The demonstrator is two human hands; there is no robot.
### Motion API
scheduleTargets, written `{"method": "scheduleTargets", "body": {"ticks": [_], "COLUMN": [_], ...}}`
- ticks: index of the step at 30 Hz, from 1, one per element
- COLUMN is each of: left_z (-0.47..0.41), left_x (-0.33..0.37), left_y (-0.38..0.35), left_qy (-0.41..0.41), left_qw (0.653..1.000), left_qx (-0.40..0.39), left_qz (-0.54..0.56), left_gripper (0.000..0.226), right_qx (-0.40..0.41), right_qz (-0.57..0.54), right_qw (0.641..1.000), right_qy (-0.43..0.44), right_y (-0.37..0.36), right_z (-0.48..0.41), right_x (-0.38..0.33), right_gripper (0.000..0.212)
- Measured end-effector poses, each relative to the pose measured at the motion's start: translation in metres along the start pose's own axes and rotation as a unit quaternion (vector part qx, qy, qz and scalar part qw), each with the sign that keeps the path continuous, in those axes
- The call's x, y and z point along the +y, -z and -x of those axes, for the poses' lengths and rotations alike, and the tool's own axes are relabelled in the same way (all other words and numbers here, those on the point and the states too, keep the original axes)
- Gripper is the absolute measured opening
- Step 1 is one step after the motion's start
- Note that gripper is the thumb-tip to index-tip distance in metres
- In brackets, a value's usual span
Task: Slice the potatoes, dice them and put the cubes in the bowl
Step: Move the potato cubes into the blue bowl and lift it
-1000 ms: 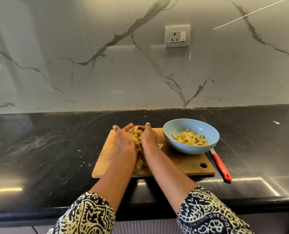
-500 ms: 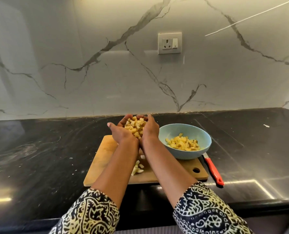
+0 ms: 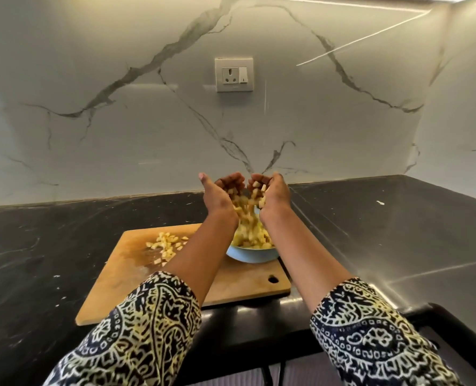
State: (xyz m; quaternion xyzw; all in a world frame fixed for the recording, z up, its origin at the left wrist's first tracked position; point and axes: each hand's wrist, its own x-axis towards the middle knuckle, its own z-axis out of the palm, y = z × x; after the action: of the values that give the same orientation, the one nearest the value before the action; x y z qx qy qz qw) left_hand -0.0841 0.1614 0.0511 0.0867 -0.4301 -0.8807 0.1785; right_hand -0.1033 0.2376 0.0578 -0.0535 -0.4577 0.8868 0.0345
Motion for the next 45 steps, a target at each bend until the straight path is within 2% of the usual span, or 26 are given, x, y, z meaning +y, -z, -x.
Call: {"method": "scheduleTargets", "body": {"ticks": [4, 9, 13, 16, 18, 20, 23, 26, 31, 33, 36, 38, 40, 42, 44, 45], "left_z": [-0.006, -0.009, -0.007, -0.004, -0.002, 0.0, 0.0, 0.001, 0.001, 0.002, 0.004, 0.004, 0.001, -0.002, -0.004, -0.005], "left_x": [-0.003, 0.0, 0.005, 0.007, 0.008, 0.007, 0.003, -0.004, -0.007, -0.004, 0.004, 0.011, 0.021, 0.036, 0.053, 0.061], "left_y": [0.008, 0.022, 0.031, 0.04, 0.045, 0.05, 0.053, 0.061, 0.078, 0.083, 0.092, 0.097, 0.101, 0.107, 0.118, 0.127], "left_qy": [0.01, 0.018, 0.005, -0.049, -0.092, -0.116, -0.126, -0.128, -0.147, -0.138, -0.111, -0.084, -0.046, -0.025, -0.055, -0.074], "left_qw": [0.995, 0.968, 0.967, 0.957, 0.939, 0.917, 0.878, 0.83, 0.767, 0.751, 0.731, 0.716, 0.715, 0.724, 0.747, 0.77], "left_qx": [-0.049, -0.174, -0.183, -0.212, -0.236, -0.261, -0.294, -0.311, -0.296, -0.302, -0.315, -0.325, -0.321, -0.303, -0.276, -0.26], "left_qz": [-0.087, -0.181, -0.178, -0.189, -0.23, -0.277, -0.357, -0.444, -0.551, -0.571, -0.595, -0.612, -0.619, -0.618, -0.602, -0.578], "left_gripper": [0.085, 0.094, 0.092, 0.09, 0.105, 0.121, 0.121, 0.119, 0.115, 0.119, 0.124, 0.127, 0.129, 0.123, 0.104, 0.097], "right_qx": [-0.006, -0.01, -0.026, -0.05, -0.077, -0.118, -0.207, -0.258, -0.278, -0.304, -0.302, -0.289, -0.247, -0.173, -0.132, -0.136], "right_qz": [0.04, 0.072, 0.087, 0.086, 0.128, 0.203, 0.302, 0.373, 0.477, 0.482, 0.461, 0.467, 0.484, 0.521, 0.555, 0.564], "right_qw": [0.999, 0.997, 0.995, 0.994, 0.986, 0.961, 0.907, 0.854, 0.786, 0.785, 0.819, 0.826, 0.833, 0.827, 0.798, 0.777], "right_qy": [0.007, 0.021, 0.031, 0.04, 0.081, 0.145, 0.209, 0.255, 0.279, 0.244, 0.157, 0.124, 0.106, 0.125, 0.195, 0.243], "right_y": [0.009, 0.02, 0.027, 0.032, 0.04, 0.05, 0.061, 0.074, 0.098, 0.103, 0.115, 0.122, 0.123, 0.117, 0.101, 0.089], "right_z": [-0.004, -0.007, -0.008, -0.005, -0.002, 0.002, 0.011, 0.016, 0.033, 0.033, 0.033, 0.039, 0.045, 0.05, 0.062, 0.072], "right_x": [0.0, -0.005, -0.007, -0.01, -0.009, -0.007, -0.003, 0.002, 0.013, 0.009, 0.0, -0.005, -0.012, -0.02, -0.021, -0.017], "right_gripper": [0.057, 0.059, 0.064, 0.069, 0.073, 0.077, 0.105, 0.102, 0.094, 0.095, 0.103, 0.11, 0.113, 0.104, 0.085, 0.072]}}
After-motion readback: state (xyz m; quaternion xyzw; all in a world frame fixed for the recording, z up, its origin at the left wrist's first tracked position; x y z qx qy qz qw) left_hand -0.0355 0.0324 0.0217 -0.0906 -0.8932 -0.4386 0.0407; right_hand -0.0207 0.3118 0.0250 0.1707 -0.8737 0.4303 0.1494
